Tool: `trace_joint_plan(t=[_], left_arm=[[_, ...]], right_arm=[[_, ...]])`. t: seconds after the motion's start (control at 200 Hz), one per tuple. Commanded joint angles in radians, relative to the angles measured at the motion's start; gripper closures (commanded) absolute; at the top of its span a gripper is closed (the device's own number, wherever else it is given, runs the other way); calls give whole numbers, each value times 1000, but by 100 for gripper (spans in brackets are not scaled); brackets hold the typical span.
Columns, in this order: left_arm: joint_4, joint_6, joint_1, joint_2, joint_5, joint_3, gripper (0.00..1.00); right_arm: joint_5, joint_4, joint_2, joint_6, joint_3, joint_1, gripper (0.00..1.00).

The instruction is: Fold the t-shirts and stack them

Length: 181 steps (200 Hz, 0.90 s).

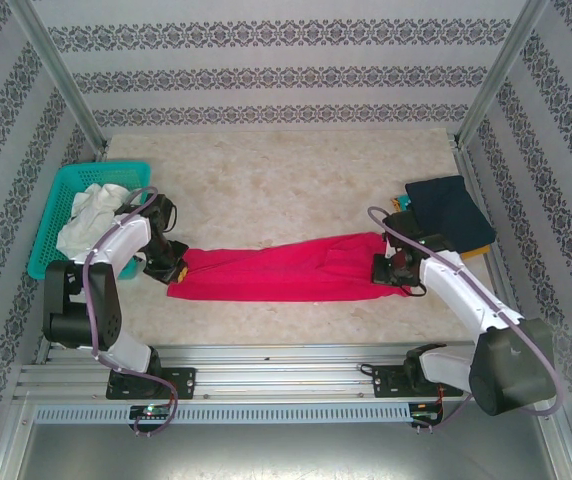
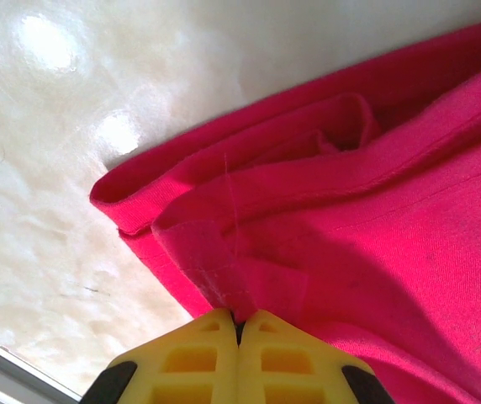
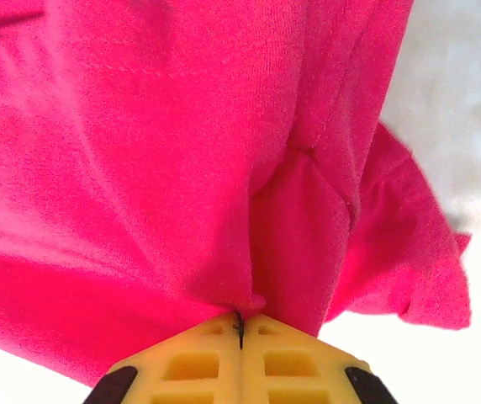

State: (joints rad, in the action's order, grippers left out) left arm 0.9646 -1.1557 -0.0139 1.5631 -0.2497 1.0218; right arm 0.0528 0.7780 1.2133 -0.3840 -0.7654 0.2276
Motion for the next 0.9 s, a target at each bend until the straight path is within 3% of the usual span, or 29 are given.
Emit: trace_joint_plan(t=[0.0,0.275,0.375,0.44,0.52,0.609,0.779,0.899], left_arm=[[-27,21,-1,55,-8,-10,100],[-30,19,1,60,0,-6,99],[-25,18,0,54,6,1,92],[-13,22,0,44,12,7,84],[15,32,-1,22,27,22,66],[60,38,-3,-21,55,42,48],[85,46,-66,-50,72,120,12],[42,36,-159,27,48,207,8]], right_arm=[[18,14,16,-44,33,15,100],[33,-25,147,-63,43,16,100],[51,-37,191,-67,40,15,98],[46,-31,176,-65,31,16,85],[39,-25,111,-53,19,16,58],[24,-5,26,-30,-5,16,44],[25,-26,-33,-28,-62,16,33],[21,-50,33,-60,-129,17,33]])
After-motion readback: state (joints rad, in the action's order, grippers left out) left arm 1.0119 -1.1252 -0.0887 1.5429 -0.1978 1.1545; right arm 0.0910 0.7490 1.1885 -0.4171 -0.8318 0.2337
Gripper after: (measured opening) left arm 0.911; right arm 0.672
